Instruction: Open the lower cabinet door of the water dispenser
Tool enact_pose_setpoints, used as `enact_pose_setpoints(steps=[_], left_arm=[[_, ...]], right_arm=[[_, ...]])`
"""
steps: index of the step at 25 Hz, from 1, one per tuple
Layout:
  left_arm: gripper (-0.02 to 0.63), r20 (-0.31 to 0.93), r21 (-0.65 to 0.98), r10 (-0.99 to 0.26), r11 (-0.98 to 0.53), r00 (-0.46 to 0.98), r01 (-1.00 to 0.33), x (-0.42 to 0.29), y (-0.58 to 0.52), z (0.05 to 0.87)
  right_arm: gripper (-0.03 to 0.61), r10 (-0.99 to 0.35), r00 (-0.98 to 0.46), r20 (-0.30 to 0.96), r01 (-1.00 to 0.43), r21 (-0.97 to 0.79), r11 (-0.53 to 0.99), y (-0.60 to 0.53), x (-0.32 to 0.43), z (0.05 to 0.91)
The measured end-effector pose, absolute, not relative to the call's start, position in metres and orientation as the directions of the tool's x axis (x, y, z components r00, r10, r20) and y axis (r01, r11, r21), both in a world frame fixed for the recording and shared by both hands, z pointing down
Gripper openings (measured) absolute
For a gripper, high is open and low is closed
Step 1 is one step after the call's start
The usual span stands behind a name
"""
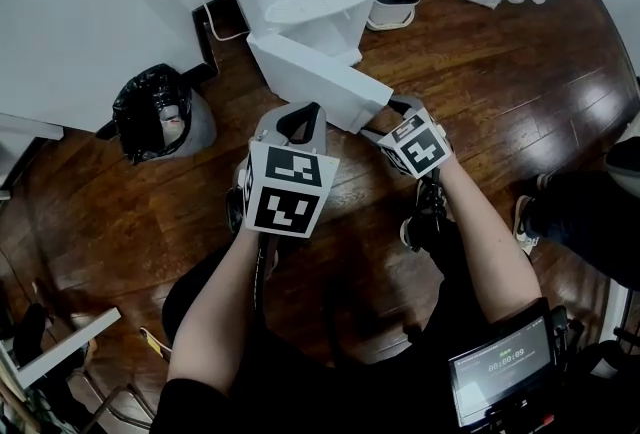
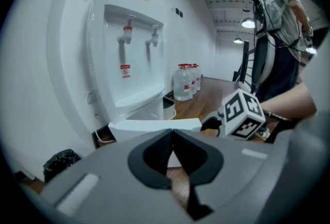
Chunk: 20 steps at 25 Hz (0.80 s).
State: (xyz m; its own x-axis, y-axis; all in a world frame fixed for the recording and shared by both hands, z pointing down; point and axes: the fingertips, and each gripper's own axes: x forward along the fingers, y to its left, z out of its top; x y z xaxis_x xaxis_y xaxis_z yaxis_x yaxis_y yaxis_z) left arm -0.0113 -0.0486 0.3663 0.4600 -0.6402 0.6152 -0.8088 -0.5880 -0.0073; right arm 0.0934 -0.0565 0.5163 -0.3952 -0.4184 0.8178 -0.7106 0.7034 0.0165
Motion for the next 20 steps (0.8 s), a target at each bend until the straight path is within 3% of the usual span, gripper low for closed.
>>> enact_pose_setpoints(steps=[4, 7, 11, 13, 16, 20], left_arm=[[0.021, 0.63, -0.004, -0.615, -0.613, 0.474, -0.79, -0.024, -0.047, 0.372], [0.053, 0.665, 0.025, -0.522, -0.698, 0.534, -0.715, -0.016, -0.03, 0.385], [0.084, 0.732, 0.07, -0.38, -0.784, 0.566, -0.617, -0.003, -0.006, 0.41], [0.084, 0.748, 0.077, -0.341, -0.807, 0.57, -0.585, 0.003, 0.001, 0.416], [0.084, 0.745, 0.1, -0.332, -0.802, 0.579, -0.589, 0.007, -0.001, 0.419], [0.084, 0.736, 0.072, -0.392, -0.766, 0.553, -0.639, -0.011, -0.019, 0.41]], right_arm=[[0.281, -0.381, -0.438, 0.814, -0.643, 0.012, 0.766, -0.04, 0.085, 0.513], [0.241, -0.345, -0.45, 0.823, -0.523, 0.07, 0.849, -0.029, 0.089, 0.509], [0.238, -0.405, -0.388, 0.828, -0.474, 0.198, 0.858, -0.049, 0.108, 0.497], [0.199, -0.426, -0.403, 0.81, -0.481, 0.208, 0.851, -0.06, 0.106, 0.49], [0.118, -0.384, -0.441, 0.811, -0.424, 0.188, 0.886, -0.054, 0.096, 0.49], [0.1, -0.346, -0.482, 0.805, -0.392, 0.155, 0.907, -0.041, 0.088, 0.488]])
